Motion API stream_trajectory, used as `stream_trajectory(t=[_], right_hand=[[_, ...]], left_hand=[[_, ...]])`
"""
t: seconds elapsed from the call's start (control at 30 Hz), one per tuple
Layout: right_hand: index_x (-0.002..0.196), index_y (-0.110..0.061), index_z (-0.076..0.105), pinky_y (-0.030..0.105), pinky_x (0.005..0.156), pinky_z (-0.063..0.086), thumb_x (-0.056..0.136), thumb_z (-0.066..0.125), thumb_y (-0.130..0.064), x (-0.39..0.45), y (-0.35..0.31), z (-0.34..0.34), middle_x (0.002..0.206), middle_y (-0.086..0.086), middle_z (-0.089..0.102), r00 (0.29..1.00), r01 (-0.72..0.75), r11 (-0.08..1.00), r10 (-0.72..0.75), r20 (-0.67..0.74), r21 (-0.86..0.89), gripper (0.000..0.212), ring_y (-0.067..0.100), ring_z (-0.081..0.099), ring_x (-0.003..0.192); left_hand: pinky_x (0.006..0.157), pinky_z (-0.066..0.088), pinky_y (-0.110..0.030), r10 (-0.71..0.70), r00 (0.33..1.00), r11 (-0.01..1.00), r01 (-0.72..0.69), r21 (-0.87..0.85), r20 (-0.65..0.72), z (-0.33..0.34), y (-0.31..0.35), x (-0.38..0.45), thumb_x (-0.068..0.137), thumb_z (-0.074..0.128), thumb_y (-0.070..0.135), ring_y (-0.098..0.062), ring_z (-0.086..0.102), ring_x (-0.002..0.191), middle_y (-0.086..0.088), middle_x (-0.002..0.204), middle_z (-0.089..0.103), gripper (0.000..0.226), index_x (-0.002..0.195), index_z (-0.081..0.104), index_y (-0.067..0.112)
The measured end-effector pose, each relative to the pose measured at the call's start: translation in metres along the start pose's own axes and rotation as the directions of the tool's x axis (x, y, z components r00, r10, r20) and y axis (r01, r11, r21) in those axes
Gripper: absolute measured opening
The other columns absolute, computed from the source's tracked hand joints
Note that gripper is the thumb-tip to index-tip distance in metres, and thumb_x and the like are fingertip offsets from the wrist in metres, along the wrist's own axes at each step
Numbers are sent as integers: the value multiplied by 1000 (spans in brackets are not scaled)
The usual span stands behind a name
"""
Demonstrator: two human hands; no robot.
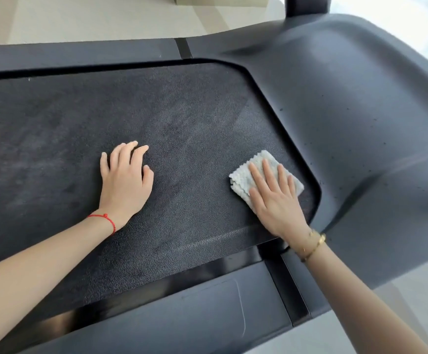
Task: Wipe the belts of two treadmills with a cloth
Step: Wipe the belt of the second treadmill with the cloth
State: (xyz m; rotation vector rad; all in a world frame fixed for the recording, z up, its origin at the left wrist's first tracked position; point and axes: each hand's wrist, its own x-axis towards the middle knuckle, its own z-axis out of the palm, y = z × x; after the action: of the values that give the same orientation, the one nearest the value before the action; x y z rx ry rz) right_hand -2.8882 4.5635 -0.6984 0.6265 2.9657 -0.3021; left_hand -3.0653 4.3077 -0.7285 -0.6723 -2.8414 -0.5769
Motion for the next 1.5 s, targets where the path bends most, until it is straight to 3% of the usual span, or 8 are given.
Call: stream_trajectory(t=[0.2, 0.4, 0.67, 0.83, 0.97, 1.23, 1.4, 1.5], right_hand=[[158, -31, 6, 49, 122, -4, 107, 22, -40, 75, -24, -12, 166, 0, -3, 999, 30, 999, -31, 29, 13, 54, 33, -8, 152], [154, -48, 5, 32, 120, -13, 98, 24, -61, 33, -16, 1, 164, -17, -4, 954, 296, 953, -299, 37, 59, 61, 15, -10, 152], [157, -34, 10, 43, 122, -6, 102, 25, -55, 158, -1, -18, 166, -1, 1, 1000, 23, 1000, -23, 5, 7, 61, 27, -5, 152], [158, -33, 12, 44, 122, -3, 103, 26, -52, 146, -47, -3, 166, -2, 3, 970, 242, 970, -242, 7, 14, 60, 29, -3, 152], [156, -38, 13, 33, 120, -7, 101, 26, -55, 113, -37, 3, 165, -10, 6, 914, 405, 914, -405, -2, 14, 59, 22, 1, 153], [157, -29, 14, 45, 122, -3, 104, 25, -47, 225, -20, -22, 166, 3, 3, 998, 50, 999, -49, -29, 16, 57, 32, -1, 152], [158, -29, 13, 45, 121, -2, 105, 28, -46, 210, -85, -1, 166, 3, 5, 900, 434, 900, -432, 49, -37, 57, 33, 0, 151], [157, -35, 13, 39, 120, -5, 105, 27, -48, 220, -76, -1, 166, -3, 4, 863, 501, 865, -500, 72, 6, 56, 28, -1, 152]], left_hand=[[120, 18, -59, 3, 1000, 1000, -3, -8, 16, -1, -2, 0, 97, 52, 17, -32, 36, 143, -11, 149, 47, 44, 140, 52, 11], [121, 17, -58, 3, 1000, 1000, -3, -13, 20, 0, -3, -1, 97, 52, 18, -30, 35, 144, -9, 150, 46, 44, 141, 52, 12], [120, 19, -58, -6, 1000, 1000, 6, -1, 13, 1, -2, 0, 98, 49, 19, -30, 36, 143, -9, 148, 47, 43, 140, 52, 13], [121, 19, -58, -17, 999, 1000, 17, -12, 27, 0, -1, 1, 97, 51, 18, -29, 36, 143, -8, 148, 47, 43, 140, 52, 14], [121, 19, -58, -34, 999, 999, 35, -6, 41, -2, 1, 1, 95, 41, 24, -31, 36, 144, -9, 149, 47, 48, 140, 52, 12], [121, 19, -56, -43, 997, 999, 42, 18, 60, -4, 3, 3, 93, 39, 27, -29, 36, 144, -7, 148, 47, 50, 140, 52, 14], [119, 21, -57, -44, 997, 999, 42, 33, 66, -5, 3, 4, 92, 39, 27, -29, 37, 143, -7, 147, 47, 50, 139, 52, 14], [119, 21, -57, -46, 996, 998, 44, 38, 71, -4, 2, 4, 93, 40, 26, -29, 37, 143, -7, 147, 47, 50, 140, 52, 13]])
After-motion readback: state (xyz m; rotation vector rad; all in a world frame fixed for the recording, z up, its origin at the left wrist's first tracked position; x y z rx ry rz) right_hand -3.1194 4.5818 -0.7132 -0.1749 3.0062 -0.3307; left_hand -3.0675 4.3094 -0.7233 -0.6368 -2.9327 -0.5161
